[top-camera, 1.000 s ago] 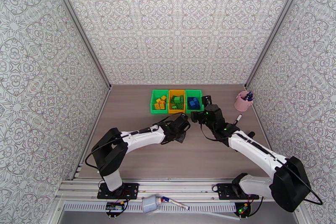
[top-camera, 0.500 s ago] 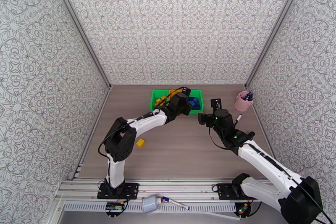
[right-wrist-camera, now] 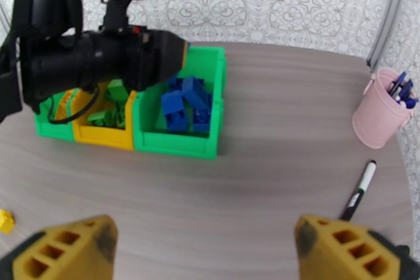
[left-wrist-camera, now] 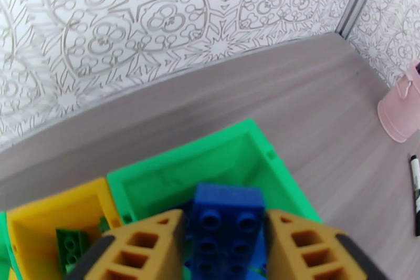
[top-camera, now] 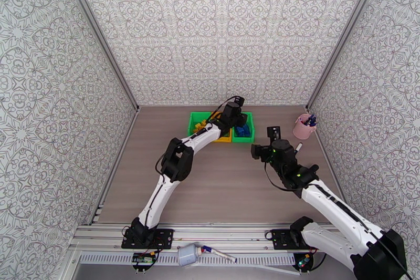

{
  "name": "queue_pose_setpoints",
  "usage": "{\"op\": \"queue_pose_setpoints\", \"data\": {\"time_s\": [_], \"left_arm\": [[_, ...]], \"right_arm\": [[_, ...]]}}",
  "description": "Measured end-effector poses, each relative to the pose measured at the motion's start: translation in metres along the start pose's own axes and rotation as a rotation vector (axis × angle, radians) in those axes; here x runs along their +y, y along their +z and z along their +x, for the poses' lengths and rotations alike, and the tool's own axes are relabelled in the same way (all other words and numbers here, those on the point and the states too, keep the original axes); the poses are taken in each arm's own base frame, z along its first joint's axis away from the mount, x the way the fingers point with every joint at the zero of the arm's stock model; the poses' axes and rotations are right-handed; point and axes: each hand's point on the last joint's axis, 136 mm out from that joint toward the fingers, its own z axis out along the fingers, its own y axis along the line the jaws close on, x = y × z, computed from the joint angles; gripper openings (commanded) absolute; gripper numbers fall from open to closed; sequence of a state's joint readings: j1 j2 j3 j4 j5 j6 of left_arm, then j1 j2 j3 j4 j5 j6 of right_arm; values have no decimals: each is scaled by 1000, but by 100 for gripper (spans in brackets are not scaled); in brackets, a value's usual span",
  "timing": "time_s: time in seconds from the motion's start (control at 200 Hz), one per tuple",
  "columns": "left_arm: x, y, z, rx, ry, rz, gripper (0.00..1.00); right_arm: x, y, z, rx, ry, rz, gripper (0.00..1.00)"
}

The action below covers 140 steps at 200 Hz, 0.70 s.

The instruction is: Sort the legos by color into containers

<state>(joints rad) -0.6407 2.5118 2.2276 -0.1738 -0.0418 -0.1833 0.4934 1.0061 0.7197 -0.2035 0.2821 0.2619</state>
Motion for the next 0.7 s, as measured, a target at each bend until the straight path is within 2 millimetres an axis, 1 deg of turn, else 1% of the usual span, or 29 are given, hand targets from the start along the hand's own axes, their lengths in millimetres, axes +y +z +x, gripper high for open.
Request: {"op": "queue_pose_setpoints", "data": {"time_s": [0.045, 0.115, 0.2, 0.275, 0.375, 0.515, 0.575, 0.62, 0.7], "left_arm": [[1, -1, -1, 9, 4, 0, 74], [-1, -5, -5, 6, 5, 8, 81], [0, -14, 2, 36, 5, 8, 87], [2, -31, 12, 72, 8, 1, 91], [7, -63, 20, 105, 7, -11, 95], [17, -118, 15, 96, 2, -35, 99], [25, -142, 15, 94, -4, -51, 100], [31, -156, 17, 97, -13, -66, 100], [47, -178, 28, 123, -44, -109, 100]], "right_arm": [[2, 1, 1, 6, -1, -13, 93], [7, 2, 3, 18, -10, -34, 93], [13, 5, 5, 37, -25, -64, 93], [21, 7, 8, 56, -39, -107, 94], [34, 9, 14, 82, -67, -176, 95], [49, 12, 23, 115, -105, -264, 95], [56, 12, 26, 126, -121, -304, 95], [61, 12, 28, 133, -130, -332, 96], [70, 10, 30, 137, -153, -387, 96]]}}
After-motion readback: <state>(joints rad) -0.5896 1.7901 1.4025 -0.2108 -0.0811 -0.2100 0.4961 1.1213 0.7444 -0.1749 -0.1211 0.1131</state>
